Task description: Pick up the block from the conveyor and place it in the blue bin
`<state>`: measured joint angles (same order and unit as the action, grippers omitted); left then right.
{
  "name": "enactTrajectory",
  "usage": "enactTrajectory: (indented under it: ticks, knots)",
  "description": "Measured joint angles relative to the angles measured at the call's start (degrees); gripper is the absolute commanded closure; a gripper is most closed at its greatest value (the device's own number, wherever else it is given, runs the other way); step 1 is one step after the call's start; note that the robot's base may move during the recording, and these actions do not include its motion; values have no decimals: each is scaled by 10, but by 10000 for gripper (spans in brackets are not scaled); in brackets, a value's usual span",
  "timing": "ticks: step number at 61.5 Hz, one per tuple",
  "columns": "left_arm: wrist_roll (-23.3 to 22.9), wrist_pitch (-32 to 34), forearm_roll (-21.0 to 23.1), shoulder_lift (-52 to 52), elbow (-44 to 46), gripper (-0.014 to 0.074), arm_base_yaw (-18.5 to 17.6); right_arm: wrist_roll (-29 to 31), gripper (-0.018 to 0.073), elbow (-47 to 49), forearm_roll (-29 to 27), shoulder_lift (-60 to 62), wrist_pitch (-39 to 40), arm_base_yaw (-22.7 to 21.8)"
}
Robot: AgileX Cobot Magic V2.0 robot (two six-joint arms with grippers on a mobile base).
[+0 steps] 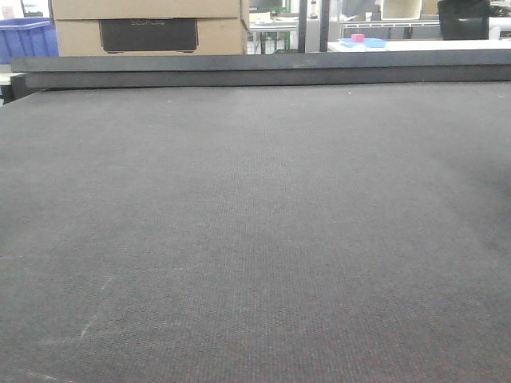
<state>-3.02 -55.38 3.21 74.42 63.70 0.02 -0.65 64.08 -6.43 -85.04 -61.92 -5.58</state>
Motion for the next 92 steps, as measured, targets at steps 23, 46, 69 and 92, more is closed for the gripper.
enactTrajectory:
  ticks: [23,46,69,92]
  knots:
    - [-1,-3,0,0,0,707,0,0,229,-1,22,-108,57,0]
    - [-59,-42,-20,4,6,707,1,0,720,-1,23,-130,77,0]
    - [-27,-94,-54,131,76,629,23,1,721,-1,1,-97,54,0]
    - [-5,-59,-53,180,50,205,23,0,721,-1,0,-97,69,0]
